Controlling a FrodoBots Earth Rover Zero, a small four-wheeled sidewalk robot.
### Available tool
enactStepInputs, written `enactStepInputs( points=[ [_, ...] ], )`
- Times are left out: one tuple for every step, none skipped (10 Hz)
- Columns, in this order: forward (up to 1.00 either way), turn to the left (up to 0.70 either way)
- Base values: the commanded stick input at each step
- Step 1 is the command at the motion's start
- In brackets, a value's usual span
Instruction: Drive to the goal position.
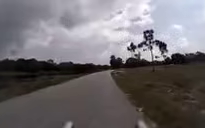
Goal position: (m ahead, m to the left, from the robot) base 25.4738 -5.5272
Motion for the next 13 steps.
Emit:
enactStepInputs(
  points=[
    [0.85, 0.06],
    [0.85, 0.00],
    [0.85, 0.00],
    [0.85, 0.00],
    [0.85, 0.00],
    [0.85, 0.00],
    [0.85, 0.00],
    [0.85, 0.00],
    [0.85, 0.00],
    [0.85, 0.00],
    [0.85, 0.00],
    [0.85, 0.00],
    [0.85, 0.00]
  ],
)
